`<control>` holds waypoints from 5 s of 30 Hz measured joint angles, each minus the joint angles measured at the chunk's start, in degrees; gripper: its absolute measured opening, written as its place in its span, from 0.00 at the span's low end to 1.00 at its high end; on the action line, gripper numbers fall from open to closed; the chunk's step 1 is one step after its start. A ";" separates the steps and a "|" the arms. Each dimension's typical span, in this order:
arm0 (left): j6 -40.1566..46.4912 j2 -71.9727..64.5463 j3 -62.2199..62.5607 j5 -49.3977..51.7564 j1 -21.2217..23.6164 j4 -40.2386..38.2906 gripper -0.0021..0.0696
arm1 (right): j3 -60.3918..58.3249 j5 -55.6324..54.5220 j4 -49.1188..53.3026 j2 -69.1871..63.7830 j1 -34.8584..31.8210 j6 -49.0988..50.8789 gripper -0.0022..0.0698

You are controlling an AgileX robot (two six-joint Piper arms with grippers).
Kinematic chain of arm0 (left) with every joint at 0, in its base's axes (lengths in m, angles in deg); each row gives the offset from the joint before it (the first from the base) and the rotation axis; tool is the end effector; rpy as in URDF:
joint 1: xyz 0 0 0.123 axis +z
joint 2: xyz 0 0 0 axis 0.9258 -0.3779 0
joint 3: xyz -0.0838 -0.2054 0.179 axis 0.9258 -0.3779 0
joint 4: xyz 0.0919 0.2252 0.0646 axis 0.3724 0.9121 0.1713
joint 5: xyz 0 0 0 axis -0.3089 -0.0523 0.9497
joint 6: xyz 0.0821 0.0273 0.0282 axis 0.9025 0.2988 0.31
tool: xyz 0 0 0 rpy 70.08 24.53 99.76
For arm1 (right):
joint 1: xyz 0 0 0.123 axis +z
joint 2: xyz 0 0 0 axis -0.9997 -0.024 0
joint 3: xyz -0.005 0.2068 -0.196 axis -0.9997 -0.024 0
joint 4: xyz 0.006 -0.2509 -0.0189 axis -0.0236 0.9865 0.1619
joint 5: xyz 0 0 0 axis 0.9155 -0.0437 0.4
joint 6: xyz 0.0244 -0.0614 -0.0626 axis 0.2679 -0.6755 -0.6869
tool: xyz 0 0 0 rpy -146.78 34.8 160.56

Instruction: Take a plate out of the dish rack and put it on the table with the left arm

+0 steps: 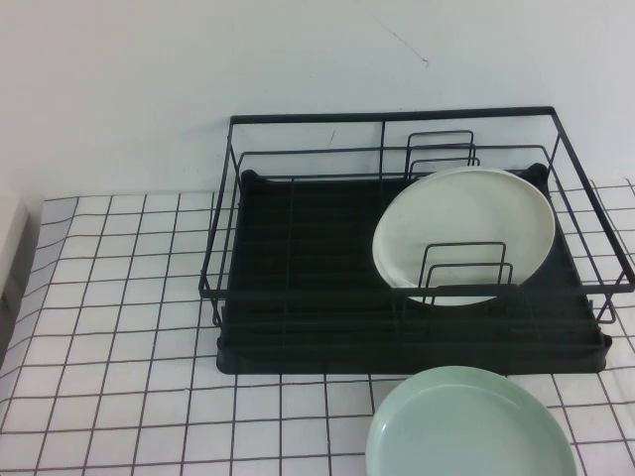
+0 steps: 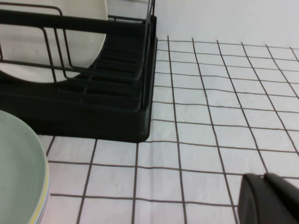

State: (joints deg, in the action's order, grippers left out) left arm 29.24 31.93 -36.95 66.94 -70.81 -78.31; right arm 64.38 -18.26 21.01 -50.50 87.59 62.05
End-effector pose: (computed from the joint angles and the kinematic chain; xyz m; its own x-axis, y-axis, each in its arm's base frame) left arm 0.0533 -0.0047 0.1793 -0.2296 0.0559 -0.9717 0.0828 0.9958 0.0377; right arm 0.0530 0.0006 0.1753 -0.2659 -0.1147 -0.9571 -0.0307 0.9934 -0.1106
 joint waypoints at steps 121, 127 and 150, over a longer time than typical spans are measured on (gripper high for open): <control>78.32 -107.45 89.03 21.21 -19.41 -62.60 0.62 | 0.00 0.00 0.00 0.00 0.00 0.00 0.03; 82.28 -110.61 89.03 19.87 -19.41 -68.23 0.61 | 0.00 0.00 0.00 0.00 0.00 0.00 0.03; 92.80 -117.74 90.34 17.64 -19.41 -80.64 0.61 | 0.00 0.00 0.00 0.00 0.00 0.00 0.03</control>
State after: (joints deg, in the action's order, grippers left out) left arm 122.05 -85.81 53.39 84.58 -90.22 -158.95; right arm 64.38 -18.26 21.01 -50.50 87.59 62.05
